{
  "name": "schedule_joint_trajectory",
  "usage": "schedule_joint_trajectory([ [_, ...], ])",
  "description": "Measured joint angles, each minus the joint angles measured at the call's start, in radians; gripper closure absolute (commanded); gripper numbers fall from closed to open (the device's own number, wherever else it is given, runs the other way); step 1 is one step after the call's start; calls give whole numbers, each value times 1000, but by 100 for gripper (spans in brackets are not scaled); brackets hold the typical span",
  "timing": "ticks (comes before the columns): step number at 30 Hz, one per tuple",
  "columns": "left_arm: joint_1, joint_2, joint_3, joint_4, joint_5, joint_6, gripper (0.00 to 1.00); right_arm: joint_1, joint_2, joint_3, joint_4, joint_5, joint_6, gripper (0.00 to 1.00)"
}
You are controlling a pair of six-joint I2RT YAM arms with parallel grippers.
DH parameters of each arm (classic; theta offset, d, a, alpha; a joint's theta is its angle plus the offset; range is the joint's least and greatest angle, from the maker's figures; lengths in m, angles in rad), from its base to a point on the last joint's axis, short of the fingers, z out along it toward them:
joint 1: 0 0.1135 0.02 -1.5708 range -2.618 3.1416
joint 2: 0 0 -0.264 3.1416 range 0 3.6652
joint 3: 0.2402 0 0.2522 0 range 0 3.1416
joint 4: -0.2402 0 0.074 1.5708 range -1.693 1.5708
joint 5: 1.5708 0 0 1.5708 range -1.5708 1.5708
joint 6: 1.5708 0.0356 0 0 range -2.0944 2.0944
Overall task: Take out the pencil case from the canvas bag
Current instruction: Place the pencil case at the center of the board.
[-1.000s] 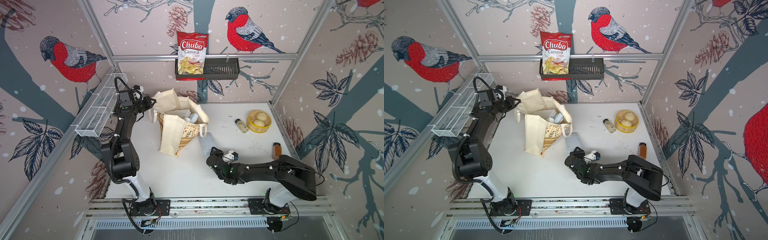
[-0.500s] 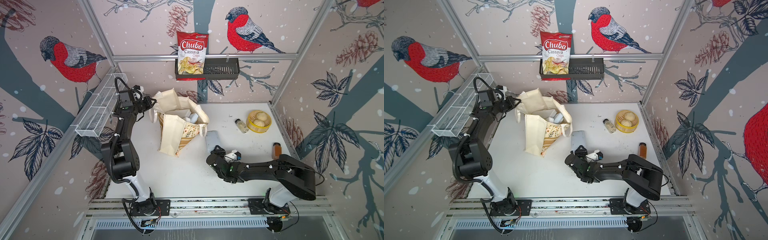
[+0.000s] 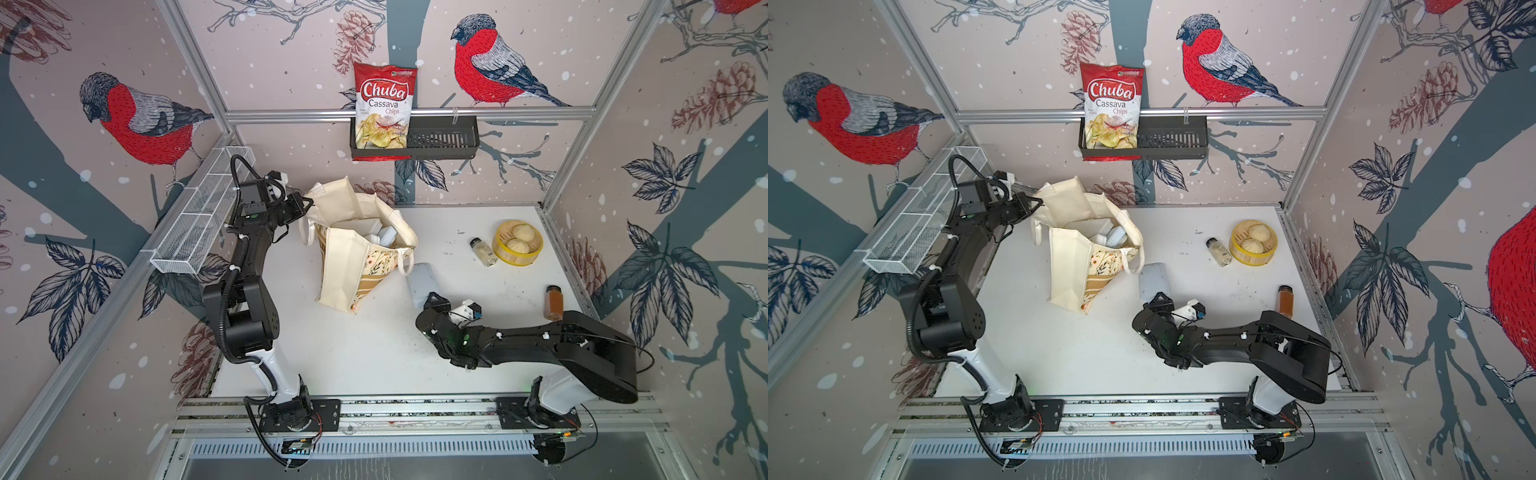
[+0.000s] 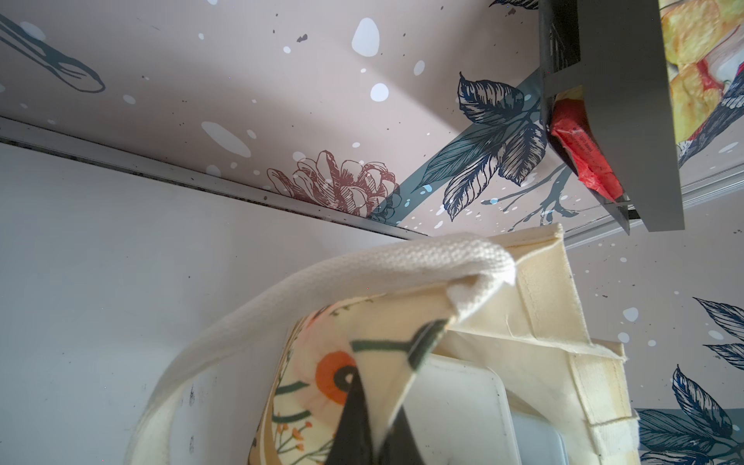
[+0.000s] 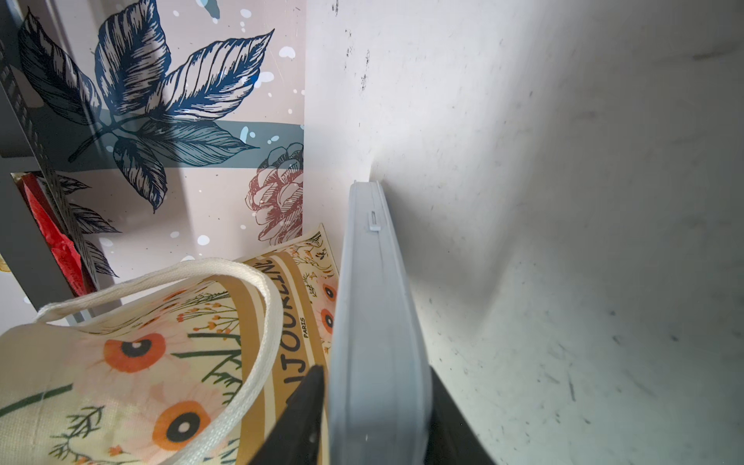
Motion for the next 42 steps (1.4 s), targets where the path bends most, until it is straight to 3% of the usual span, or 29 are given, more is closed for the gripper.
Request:
schedule_joint_trajectory([
  [2, 0, 0, 0, 0, 0, 0, 100, -1, -10, -12, 3, -10, -3, 43],
  [7, 0, 3, 0, 0, 0, 0, 100, -4, -28, -27, 40, -26, -30, 41],
  [9, 0, 3, 0, 0, 0, 0, 100, -4, -29, -33, 56, -32, -40, 32],
  [11, 0, 4, 0, 0, 0, 0, 100, -4, -27, -45, 71, -44, -41, 29],
  [31, 0, 8, 0, 0, 0, 0, 100, -12, 67, -44, 204, -137, -101, 23],
  [34, 0, 8, 0, 0, 0, 0, 100, -17, 64, -2, 122, -148, -104, 7],
  [42, 0, 8, 0, 0, 0, -8, 100, -24, 26, 53, -56, -151, -126, 4],
])
